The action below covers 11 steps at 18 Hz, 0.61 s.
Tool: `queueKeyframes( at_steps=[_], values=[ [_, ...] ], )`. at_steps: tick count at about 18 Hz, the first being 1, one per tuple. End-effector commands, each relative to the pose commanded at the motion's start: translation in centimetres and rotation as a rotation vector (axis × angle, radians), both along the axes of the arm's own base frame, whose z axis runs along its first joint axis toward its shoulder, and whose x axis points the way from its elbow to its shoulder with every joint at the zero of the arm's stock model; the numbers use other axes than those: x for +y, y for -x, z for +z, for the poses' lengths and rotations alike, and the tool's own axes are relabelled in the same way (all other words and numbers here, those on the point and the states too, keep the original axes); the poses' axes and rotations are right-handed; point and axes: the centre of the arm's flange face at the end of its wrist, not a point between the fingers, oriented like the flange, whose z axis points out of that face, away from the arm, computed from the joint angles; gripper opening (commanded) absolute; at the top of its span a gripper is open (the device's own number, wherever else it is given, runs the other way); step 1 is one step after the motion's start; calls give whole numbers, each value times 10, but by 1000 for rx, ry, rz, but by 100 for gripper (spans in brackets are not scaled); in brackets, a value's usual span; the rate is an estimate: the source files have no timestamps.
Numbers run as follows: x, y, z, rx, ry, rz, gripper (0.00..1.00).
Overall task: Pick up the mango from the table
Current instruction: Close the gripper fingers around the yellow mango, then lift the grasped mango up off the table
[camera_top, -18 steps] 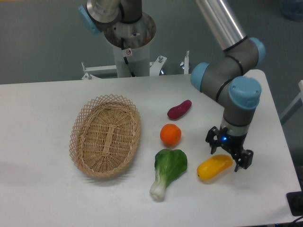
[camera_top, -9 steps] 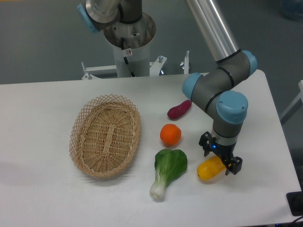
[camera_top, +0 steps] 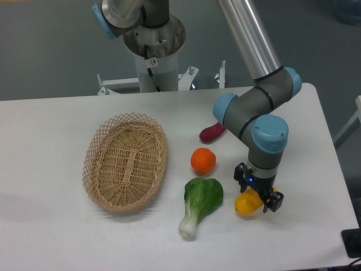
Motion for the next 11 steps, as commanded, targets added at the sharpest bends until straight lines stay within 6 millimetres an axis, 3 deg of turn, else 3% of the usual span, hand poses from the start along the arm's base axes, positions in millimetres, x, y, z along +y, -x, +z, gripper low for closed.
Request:
queueKeyframes(
  at_steps=[3,8,11],
  values=[
    [0,0,3,4,-4,7,50],
    [0,1,13,15,-15,13,49],
    [-2,4,41,40,-56,56,49]
  ],
)
